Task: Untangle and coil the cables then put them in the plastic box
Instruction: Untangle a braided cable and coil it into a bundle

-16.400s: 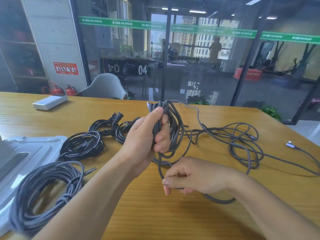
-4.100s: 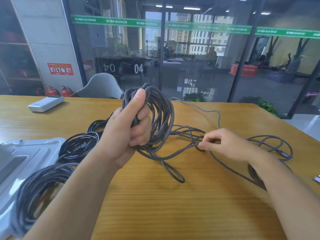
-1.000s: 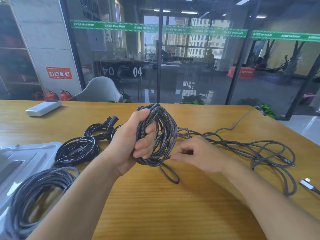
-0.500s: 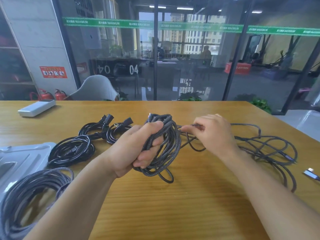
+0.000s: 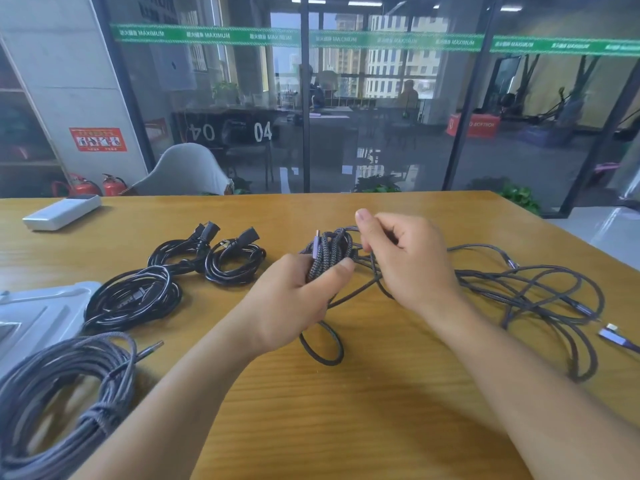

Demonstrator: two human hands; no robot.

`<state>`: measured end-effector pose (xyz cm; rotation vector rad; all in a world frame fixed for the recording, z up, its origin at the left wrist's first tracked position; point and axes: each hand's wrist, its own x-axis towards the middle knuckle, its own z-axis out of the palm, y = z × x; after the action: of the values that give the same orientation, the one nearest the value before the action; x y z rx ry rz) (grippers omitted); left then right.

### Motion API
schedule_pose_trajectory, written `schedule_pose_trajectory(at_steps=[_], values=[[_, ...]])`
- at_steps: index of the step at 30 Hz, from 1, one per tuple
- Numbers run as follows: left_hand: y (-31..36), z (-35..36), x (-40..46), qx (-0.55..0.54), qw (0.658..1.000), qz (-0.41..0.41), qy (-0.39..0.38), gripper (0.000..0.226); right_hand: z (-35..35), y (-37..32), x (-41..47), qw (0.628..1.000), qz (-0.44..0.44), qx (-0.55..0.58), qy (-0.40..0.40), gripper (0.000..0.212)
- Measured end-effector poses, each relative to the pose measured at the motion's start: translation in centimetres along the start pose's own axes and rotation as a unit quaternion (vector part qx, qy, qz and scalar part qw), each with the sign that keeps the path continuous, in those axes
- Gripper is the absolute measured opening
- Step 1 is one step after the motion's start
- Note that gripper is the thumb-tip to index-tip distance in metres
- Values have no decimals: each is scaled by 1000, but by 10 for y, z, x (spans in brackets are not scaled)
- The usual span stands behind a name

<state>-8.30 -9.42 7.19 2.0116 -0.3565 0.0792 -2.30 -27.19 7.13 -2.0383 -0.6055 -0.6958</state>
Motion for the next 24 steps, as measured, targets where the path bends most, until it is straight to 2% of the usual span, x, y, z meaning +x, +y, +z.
schedule_pose_trajectory(at_steps=[8,11,13,16,18,21,24], values=[[-19,3,7,89,992,22,82,62,-1,-17,-9,996,7,33,-78,41],[-24,0,10,98,987,27,122,68,-7,-21,-8,988,6,66,-137,37],[-24,-2,10,91,986,28,137,70,-10,-23,-8,987,-9,52,-149,39],[-18,-3,9,51,986,21,160,62,-13,-25,-10,991,-29,-5,-130,39],[-21,-10,12,-14,979,-3,204,58,-14,-27,-13,989,-30,-51,-135,40],[-28,-28,13,-89,952,-29,292,60,-8,-35,-21,978,-42,-83,-187,34],[-23,-32,9,-151,937,-29,314,64,10,-47,-33,962,-62,-47,-262,27]])
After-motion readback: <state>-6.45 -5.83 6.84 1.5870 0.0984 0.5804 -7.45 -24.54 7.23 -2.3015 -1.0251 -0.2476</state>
